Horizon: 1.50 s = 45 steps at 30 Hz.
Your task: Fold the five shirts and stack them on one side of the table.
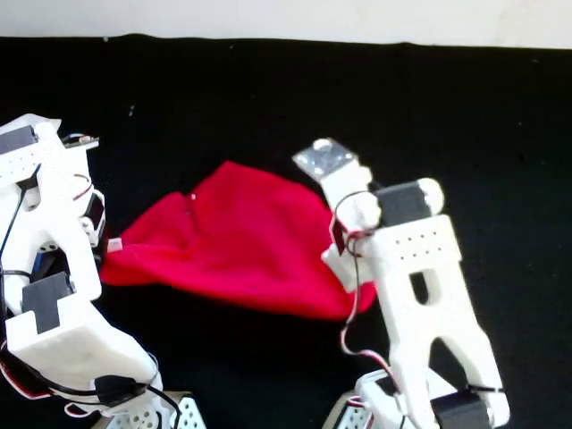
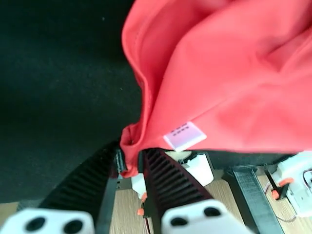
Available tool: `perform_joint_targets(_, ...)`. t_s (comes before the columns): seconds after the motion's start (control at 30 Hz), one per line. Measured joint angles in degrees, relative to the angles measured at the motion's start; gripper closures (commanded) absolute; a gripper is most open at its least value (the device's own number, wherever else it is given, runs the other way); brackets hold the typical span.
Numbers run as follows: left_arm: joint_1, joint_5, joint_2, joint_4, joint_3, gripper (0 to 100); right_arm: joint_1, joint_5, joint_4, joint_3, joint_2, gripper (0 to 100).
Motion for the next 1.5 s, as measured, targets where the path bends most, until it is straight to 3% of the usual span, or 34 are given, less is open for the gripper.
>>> perform_joint_targets(0.17,0.00,0.00,0.00,0.00,0.09,99,-2.02,-0.09,-1.14,-13.45,-0.62,77.6)
perform_joint_targets(0.27,0.00,0.00,0.00,0.00,0.09,99,-2.29,-4.84,-6.77,-20.57,5.63,77.5)
perform_joint_targets(0.4,0.00,0.00,0.00,0.00,0.09,99,-4.04,-10.02,-13.54,-27.69,21.98,77.4)
perform_joint_targets(0.6,0.00,0.00,0.00,0.00,0.09,99,-7.56,-11.96,-17.85,-47.56,51.34,77.4)
perform_joint_targets(0.77,0.00,0.00,0.00,0.00,0.09,99,-9.58,-12.04,-18.55,-68.84,73.32,77.3)
perform_joint_targets(0.9,0.00,0.00,0.00,0.00,0.09,99,-12.13,-12.04,-16.09,-83.52,86.15,68.9)
perform_joint_targets(1.0,0.00,0.00,0.00,0.00,0.09,99,-13.27,-12.04,-15.56,-91.25,92.48,68.4)
perform_joint_targets(1.1,0.00,0.00,0.00,0.00,0.09,99,-13.27,-12.13,-15.21,-93.98,95.56,73.7)
perform_joint_targets(1.27,0.00,0.00,0.00,0.00,0.09,99,-13.27,-12.13,-14.86,-94.59,96.62,99.8)
perform_joint_targets(1.5,0.00,0.00,0.00,0.00,0.09,99,-11.96,-12.13,-10.46,-100.75,96.18,99.3)
